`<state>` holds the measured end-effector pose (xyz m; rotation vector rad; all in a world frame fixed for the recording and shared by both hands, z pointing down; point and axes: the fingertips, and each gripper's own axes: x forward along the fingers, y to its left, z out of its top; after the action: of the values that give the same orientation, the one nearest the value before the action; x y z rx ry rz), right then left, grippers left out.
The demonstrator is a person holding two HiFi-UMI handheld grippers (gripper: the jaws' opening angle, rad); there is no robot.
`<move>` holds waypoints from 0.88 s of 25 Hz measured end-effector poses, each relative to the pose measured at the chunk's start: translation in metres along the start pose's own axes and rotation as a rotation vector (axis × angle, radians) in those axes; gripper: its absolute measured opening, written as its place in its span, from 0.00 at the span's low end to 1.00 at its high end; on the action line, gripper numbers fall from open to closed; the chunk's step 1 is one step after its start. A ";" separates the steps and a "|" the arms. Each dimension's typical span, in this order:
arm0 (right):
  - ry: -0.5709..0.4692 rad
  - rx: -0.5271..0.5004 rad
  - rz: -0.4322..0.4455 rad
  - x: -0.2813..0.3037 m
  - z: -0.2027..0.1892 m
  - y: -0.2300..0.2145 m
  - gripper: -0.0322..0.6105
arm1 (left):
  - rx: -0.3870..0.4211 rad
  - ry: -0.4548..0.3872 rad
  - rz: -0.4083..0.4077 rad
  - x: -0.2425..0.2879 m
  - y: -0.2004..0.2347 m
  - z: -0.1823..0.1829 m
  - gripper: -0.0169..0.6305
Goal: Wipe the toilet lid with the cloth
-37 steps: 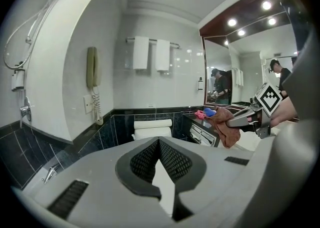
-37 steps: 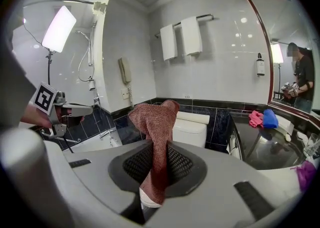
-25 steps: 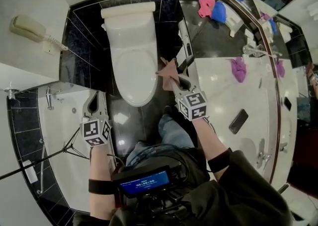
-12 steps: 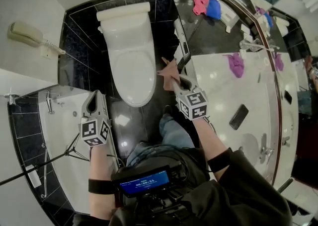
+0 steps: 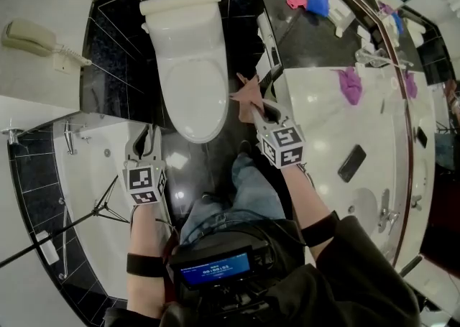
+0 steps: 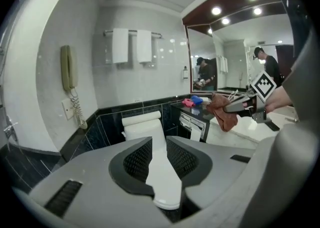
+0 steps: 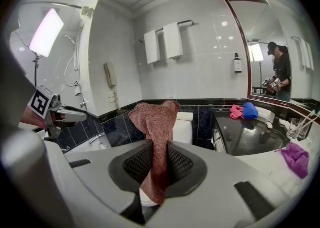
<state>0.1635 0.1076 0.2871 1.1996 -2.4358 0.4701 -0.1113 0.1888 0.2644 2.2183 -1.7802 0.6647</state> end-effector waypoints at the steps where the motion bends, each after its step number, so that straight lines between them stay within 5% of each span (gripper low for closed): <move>1: 0.004 -0.006 -0.002 0.007 -0.007 0.000 0.17 | 0.040 0.024 -0.025 0.008 -0.009 -0.010 0.18; 6: 0.026 -0.003 0.004 0.055 -0.071 0.002 0.17 | 0.215 0.160 -0.147 0.060 -0.051 -0.107 0.31; 13: 0.086 0.017 0.007 0.126 -0.186 0.012 0.17 | 0.339 0.282 -0.314 0.129 -0.099 -0.257 0.43; 19: 0.092 0.019 0.014 0.172 -0.252 0.004 0.17 | 0.663 0.340 -0.365 0.179 -0.131 -0.369 0.43; 22: 0.097 0.019 0.005 0.192 -0.279 -0.007 0.17 | 0.763 0.364 -0.361 0.199 -0.142 -0.403 0.40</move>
<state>0.1145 0.1002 0.6223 1.1507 -2.3585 0.5407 -0.0259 0.2281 0.7265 2.5126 -0.9910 1.7310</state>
